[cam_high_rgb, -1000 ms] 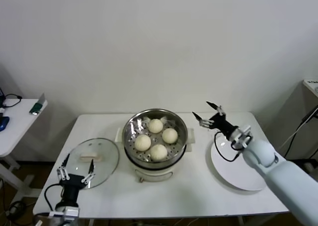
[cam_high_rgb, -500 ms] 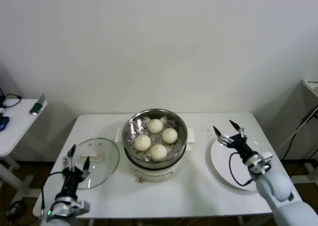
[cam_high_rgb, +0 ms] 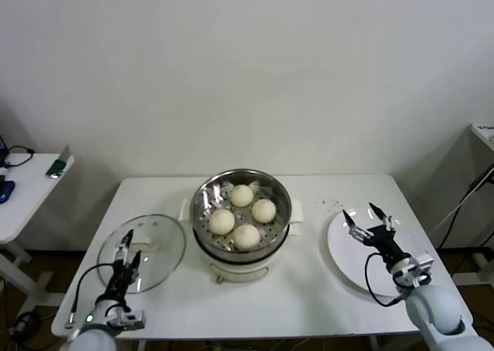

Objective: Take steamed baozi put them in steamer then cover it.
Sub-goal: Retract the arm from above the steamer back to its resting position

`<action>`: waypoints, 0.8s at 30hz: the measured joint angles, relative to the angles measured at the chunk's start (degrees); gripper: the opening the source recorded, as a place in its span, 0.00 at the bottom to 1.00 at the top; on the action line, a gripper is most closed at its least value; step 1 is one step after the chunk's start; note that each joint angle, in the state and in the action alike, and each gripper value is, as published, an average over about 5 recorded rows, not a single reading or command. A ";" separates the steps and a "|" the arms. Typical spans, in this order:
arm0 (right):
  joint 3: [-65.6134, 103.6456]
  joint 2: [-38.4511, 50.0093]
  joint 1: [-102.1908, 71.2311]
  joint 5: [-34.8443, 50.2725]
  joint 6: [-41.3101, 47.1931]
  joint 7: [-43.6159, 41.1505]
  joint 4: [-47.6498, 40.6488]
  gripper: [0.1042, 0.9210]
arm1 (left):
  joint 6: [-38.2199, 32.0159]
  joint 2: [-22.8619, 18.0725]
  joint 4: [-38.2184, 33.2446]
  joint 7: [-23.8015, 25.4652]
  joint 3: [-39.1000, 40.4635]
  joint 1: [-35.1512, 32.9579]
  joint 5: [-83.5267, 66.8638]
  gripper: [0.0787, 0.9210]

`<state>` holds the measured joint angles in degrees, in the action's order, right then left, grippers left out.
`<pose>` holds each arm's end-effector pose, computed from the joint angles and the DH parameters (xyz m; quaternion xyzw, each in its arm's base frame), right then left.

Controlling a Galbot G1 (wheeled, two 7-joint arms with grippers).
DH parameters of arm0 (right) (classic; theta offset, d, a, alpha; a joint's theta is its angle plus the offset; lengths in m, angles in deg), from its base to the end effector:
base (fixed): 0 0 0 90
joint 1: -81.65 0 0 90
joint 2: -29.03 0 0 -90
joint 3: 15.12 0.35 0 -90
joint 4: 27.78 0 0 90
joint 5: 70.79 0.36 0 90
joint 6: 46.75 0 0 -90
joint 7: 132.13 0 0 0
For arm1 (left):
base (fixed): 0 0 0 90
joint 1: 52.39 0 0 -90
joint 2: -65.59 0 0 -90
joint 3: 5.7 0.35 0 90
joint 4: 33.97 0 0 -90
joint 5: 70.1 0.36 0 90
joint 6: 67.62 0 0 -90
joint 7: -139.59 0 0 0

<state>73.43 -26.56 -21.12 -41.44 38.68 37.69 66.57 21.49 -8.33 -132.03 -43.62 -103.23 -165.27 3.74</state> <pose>0.2900 -0.1749 -0.3440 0.1254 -0.9903 0.0343 0.0491 0.2187 0.1278 -0.3906 -0.0368 -0.6952 -0.7129 0.0846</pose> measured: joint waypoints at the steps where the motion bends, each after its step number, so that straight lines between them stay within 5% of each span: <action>1: 0.09 -0.07 -0.17 -0.17 -0.03 0.00 -0.07 0.88 | -0.19 -0.03 0.79 -0.18 0.14 0.57 0.49 0.88; 24: -0.44 -1.05 -0.42 -2.20 -0.19 0.01 -1.65 0.88 | 0.39 -0.56 15.60 -6.40 1.19 11.46 5.11 0.88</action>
<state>73.00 -27.60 -21.54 -43.65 38.50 37.70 64.92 21.88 -8.90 -116.43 -50.02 -102.04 -153.81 8.85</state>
